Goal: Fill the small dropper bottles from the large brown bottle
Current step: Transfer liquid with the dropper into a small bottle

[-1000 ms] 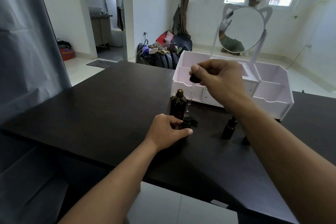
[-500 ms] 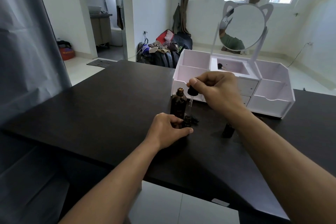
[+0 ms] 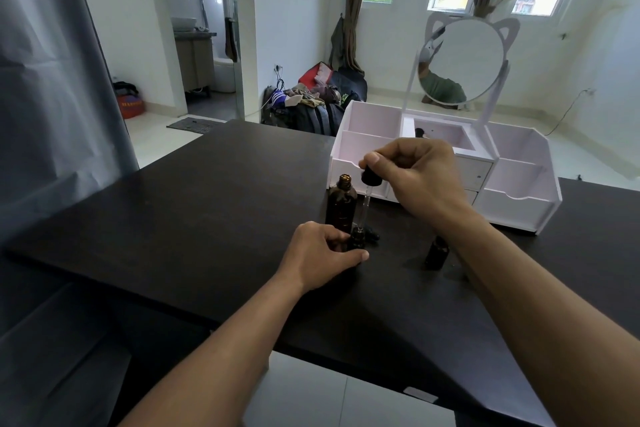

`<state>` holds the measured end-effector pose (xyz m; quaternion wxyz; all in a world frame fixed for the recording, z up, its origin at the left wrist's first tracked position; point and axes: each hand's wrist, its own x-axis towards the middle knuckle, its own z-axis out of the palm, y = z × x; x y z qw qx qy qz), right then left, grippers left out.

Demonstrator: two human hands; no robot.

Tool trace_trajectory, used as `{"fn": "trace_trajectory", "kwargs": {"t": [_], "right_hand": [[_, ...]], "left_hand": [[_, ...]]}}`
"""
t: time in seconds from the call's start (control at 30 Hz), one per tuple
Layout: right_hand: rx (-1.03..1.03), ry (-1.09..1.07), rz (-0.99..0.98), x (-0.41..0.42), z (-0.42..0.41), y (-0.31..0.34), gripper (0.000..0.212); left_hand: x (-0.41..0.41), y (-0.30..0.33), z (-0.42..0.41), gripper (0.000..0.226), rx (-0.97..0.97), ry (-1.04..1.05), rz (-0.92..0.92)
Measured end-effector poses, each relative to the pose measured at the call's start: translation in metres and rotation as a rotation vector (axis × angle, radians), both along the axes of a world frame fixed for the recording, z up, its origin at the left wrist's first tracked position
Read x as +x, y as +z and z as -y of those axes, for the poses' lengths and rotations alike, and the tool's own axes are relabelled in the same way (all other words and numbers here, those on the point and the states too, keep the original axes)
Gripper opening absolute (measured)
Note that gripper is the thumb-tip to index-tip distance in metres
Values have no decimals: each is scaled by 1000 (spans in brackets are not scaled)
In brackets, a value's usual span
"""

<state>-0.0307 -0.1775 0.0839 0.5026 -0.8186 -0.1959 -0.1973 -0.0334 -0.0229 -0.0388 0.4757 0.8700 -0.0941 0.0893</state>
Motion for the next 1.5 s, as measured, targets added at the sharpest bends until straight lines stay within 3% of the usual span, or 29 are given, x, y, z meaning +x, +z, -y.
{"fn": "trace_trajectory", "kwargs": {"t": [0.23, 0.4, 0.53, 0.8, 1.07, 1.5], "right_hand": [[41, 4, 21, 1, -3, 10, 8], [194, -62, 127, 11, -8, 35, 6], [177, -113, 191, 23, -19, 42, 14], [100, -75, 73, 38, -35, 15, 8], [43, -35, -100, 41, -39, -26, 16], [133, -50, -96, 44, -41, -43, 13]], "left_hand": [[1, -1, -1, 43, 2, -17, 19], [0, -1, 2, 44, 2, -11, 23], [0, -1, 2, 45, 21, -8, 20], [-1, 3, 0, 44, 11, 16, -44], [-4, 7, 1, 42, -6, 38, -68], [-3, 4, 0, 40, -30, 24, -97]]}}
